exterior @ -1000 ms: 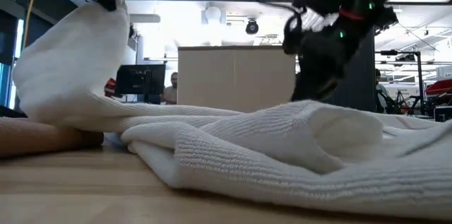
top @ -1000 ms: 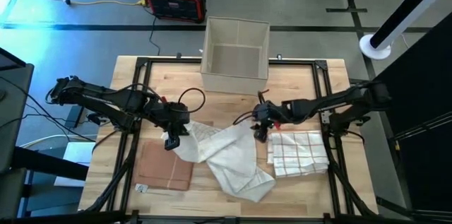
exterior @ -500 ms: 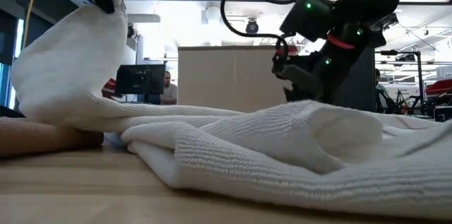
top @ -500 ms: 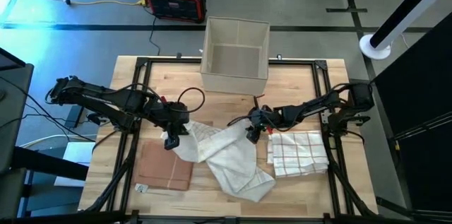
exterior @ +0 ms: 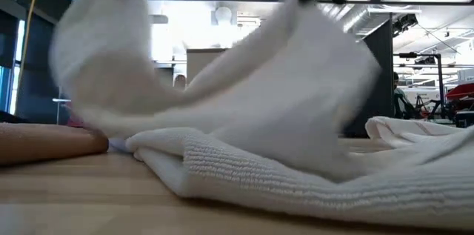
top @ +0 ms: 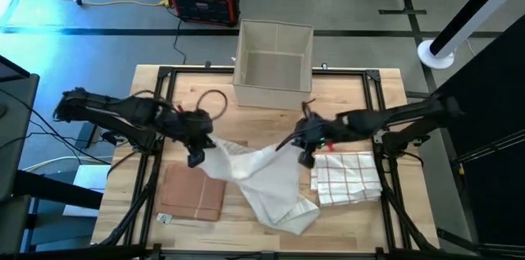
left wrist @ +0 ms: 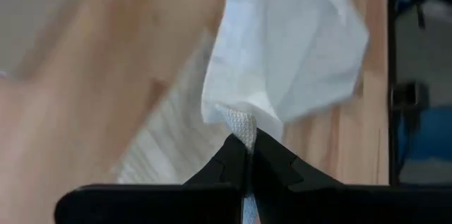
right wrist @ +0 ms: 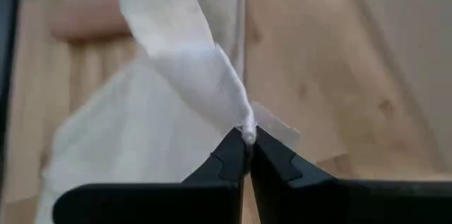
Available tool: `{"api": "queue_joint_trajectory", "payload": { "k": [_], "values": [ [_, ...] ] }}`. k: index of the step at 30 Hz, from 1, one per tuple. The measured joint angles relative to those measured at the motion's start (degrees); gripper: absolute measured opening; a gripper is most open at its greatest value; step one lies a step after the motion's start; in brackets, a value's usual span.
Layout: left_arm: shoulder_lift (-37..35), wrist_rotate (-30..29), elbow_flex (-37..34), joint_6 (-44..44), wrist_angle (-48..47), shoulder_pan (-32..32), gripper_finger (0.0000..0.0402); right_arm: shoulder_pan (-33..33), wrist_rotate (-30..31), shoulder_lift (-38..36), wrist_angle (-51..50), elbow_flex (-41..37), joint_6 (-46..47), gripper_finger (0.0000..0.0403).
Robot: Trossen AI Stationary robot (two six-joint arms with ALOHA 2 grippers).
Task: Fold towel
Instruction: Fold the left white towel
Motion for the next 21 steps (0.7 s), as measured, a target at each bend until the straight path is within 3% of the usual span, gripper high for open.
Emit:
{"api": "queue_joint_trajectory", "payload": {
  "k": [7,9,12,16,21],
  "values": [
    [-4.93,-21.53,11.95,8.32,-0.86,1.3,0.0002,0.73,19.25,-4.79,-6.19,16.19,-9.25,0.0001],
    [-5.89,-26.39,14.34,11.07,-1.05,1.85,0.0002,0.73,22.35,-5.24,-6.13,20.88,-11.59,0.0],
    [-6.72,-30.18,17.52,14.78,-0.87,2.33,0.0002,0.82,23.2,-5.43,-6.14,27.62,-14.23,0.0],
    [-6.88,-31.09,21.01,16.82,-0.65,2.29,0.0002,2.91,22.28,-5.41,-6.23,34.93,-14.37,0.0],
    [-6.72,-28.2,24.12,18.58,3.41,1.49,0.0002,6.96,15.53,-5.38,-5.02,41.2,-13.8,0.0]
  ]
}}
